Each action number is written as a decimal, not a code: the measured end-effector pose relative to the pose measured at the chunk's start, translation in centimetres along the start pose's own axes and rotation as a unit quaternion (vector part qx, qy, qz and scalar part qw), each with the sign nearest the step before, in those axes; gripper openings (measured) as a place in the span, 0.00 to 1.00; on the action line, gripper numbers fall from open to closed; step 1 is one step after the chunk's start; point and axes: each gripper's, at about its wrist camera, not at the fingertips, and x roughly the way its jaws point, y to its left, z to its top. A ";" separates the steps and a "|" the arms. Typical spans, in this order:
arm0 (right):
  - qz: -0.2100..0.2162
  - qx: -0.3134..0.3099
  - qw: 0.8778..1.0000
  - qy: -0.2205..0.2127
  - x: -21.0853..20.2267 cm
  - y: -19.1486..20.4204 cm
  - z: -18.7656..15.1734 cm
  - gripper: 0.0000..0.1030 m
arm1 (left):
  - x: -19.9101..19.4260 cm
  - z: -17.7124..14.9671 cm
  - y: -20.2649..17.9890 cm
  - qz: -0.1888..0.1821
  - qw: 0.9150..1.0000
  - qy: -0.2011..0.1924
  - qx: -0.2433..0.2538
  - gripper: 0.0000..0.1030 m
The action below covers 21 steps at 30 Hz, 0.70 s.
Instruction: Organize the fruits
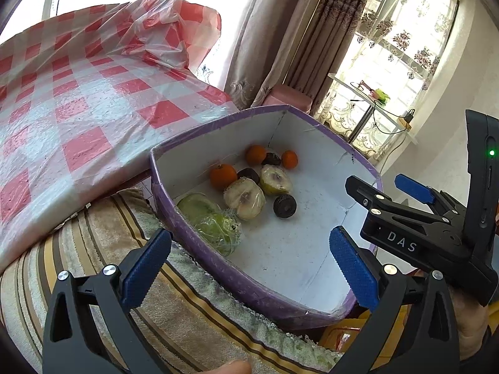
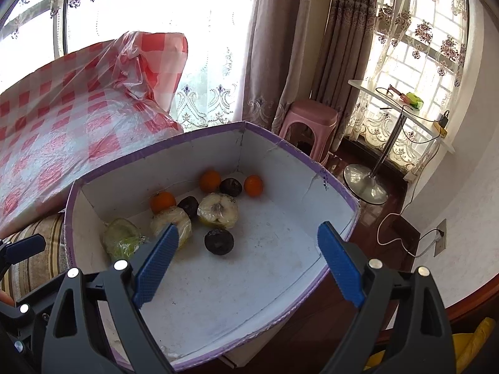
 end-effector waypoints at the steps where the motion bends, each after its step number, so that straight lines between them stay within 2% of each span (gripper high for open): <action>1: 0.000 -0.001 1.000 0.000 0.0 0.0 0.0 0.88 | 0.0 0.0 0.0 0.000 1.000 0.001 -0.001 0.96; 21: 0.002 0.000 1.000 0.000 0.0 -0.1 0.0 0.88 | 0.2 -0.1 0.1 0.003 1.000 0.004 -0.001 0.96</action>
